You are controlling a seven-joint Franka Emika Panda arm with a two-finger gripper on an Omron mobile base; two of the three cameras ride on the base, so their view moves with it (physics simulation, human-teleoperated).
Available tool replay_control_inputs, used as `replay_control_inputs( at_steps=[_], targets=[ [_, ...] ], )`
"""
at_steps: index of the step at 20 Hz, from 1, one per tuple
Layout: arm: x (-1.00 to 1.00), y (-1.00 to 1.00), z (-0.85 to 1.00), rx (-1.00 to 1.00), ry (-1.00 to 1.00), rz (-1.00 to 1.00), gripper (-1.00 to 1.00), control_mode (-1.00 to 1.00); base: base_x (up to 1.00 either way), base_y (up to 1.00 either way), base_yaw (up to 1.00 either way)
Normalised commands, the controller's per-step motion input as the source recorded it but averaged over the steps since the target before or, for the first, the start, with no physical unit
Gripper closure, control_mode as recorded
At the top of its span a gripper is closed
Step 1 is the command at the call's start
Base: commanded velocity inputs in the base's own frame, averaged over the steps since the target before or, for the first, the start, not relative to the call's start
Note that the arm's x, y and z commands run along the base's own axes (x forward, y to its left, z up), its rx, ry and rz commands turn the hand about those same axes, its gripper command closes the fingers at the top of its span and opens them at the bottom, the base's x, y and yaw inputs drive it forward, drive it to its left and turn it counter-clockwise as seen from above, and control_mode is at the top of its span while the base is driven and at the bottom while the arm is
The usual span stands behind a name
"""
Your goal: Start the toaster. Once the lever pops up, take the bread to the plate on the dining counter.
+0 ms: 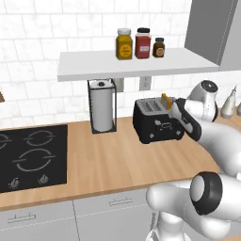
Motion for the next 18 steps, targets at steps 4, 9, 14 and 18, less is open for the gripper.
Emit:
replay_control_inputs(
  at_steps=[4,9,14,18],
  targets=[
    [0.03,0.0,-0.29,0.0,0.0,0.0,-1.0,-1.0,0.0,0.0,0.0],
    [0.02,0.0,-0.26,0.0,0.0,0.0,-1.0,-1.0,0.0,0.0,0.0],
    [0.12,0.0,-0.05,0.0,0.0,0.0,-1.0,-1.0,0.0,0.0,0.0],
    [0.26,0.0,0.0,0.0,0.0,0.0,-1.0,-1.0,0.0,0.0,0.0]
  ],
)
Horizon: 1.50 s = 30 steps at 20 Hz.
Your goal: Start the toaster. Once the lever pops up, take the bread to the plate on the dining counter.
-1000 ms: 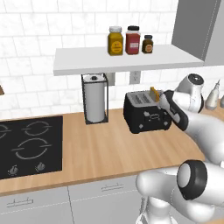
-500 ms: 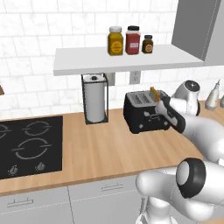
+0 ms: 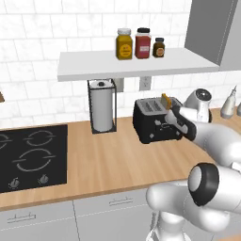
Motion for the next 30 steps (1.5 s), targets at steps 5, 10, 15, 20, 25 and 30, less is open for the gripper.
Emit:
replay_control_inputs(
  at_steps=[5,10,15,20,25,30],
  targets=[
    [0.29,0.01,0.0,0.0,0.0,0.0,-1.0,-1.0,0.0,0.0,0.0],
    [0.27,0.02,0.0,0.0,0.0,0.0,-1.0,-1.0,0.0,0.0,0.0],
    [0.21,0.03,0.0,0.0,0.0,0.0,-1.0,-1.0,0.0,0.0,0.0],
    [0.08,0.06,-0.03,0.0,0.0,0.0,-1.0,-1.0,0.0,0.0,0.0],
    [0.01,0.04,-0.17,0.0,0.0,0.0,-1.0,-1.0,0.0,0.0,0.0],
    [0.0,0.0,-0.25,0.0,0.0,0.0,-1.0,-1.0,0.0,0.0,0.0]
  ],
)
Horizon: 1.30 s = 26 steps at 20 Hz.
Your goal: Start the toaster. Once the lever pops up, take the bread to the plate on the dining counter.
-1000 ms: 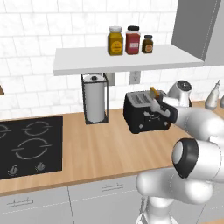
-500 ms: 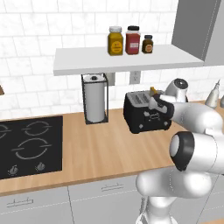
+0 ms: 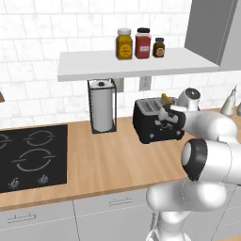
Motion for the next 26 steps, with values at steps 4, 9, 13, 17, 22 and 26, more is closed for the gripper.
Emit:
replay_control_inputs(
  at_steps=[4,9,13,17,22,26],
  targets=[
    [0.0,0.0,-0.19,0.0,0.0,0.0,-1.0,-1.0,0.0,0.0,0.0],
    [0.0,0.0,-0.18,0.0,0.0,0.0,-1.0,-1.0,0.0,0.0,0.0],
    [0.0,0.0,-0.14,0.0,0.0,0.0,-1.0,-1.0,0.0,0.0,0.0],
    [0.0,0.0,-0.15,0.0,0.0,0.0,-1.0,-1.0,0.0,0.0,0.0],
    [0.0,0.0,-0.19,0.0,0.0,0.0,-1.0,-1.0,0.0,0.0,0.0],
    [0.0,0.0,-0.2,0.0,0.0,0.0,-1.0,-1.0,0.0,0.0,0.0]
  ],
)
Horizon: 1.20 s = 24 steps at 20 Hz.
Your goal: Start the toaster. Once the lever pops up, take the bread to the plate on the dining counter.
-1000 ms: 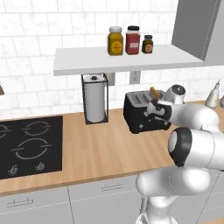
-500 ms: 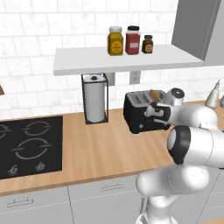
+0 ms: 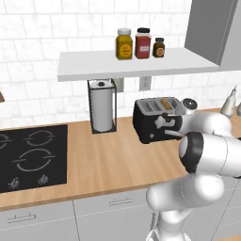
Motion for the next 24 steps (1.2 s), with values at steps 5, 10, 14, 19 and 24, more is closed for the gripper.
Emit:
replay_control_inputs(
  at_steps=[5,10,14,19,24],
  targets=[
    [0.0,0.0,-0.2,0.0,0.0,0.0,-1.0,-1.0,0.0,0.0,0.0],
    [0.0,0.0,-0.17,0.0,0.0,0.0,-1.0,-1.0,0.0,0.0,0.0],
    [0.0,0.0,-0.01,0.0,0.0,0.0,-1.0,-1.0,0.0,0.0,0.0],
    [-0.01,-0.05,0.23,0.0,0.0,0.0,-1.0,-1.0,0.0,0.0,0.0],
    [-0.11,-0.06,0.32,0.0,0.0,0.0,-1.0,-1.0,0.0,0.0,0.0]
  ],
)
